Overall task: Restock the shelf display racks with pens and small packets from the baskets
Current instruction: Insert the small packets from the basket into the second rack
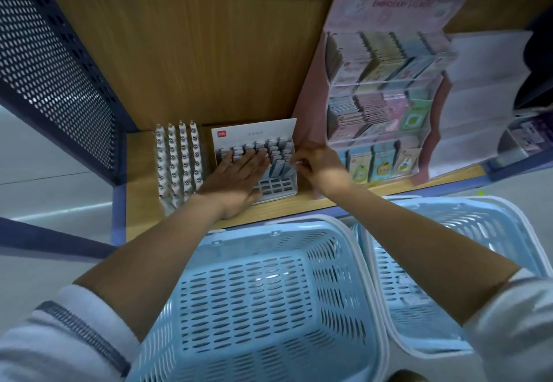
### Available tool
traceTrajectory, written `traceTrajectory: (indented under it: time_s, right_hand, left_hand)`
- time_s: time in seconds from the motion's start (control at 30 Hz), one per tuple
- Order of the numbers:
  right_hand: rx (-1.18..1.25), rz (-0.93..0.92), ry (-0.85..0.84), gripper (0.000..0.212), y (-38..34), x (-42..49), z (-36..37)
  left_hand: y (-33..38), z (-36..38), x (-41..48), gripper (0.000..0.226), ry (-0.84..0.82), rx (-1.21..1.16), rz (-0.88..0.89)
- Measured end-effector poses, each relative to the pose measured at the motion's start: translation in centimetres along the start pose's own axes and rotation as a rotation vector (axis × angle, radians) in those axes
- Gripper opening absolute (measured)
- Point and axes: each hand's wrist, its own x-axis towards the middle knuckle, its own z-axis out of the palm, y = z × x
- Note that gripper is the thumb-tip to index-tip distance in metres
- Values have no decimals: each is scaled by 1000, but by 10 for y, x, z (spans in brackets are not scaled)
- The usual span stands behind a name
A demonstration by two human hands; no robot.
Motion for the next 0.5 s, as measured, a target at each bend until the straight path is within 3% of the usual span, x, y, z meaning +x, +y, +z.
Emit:
traceTrajectory:
  time_s: [0.33,0.5]
  right_hand:
    - [-36,-57,-82,20,-6,3,5]
    - [74,73,37,12,1,-2,7]
  left_hand:
    - [0,0,-1,70,-15,-56,1]
    - [0,2,-2,69,-10,-63,8]
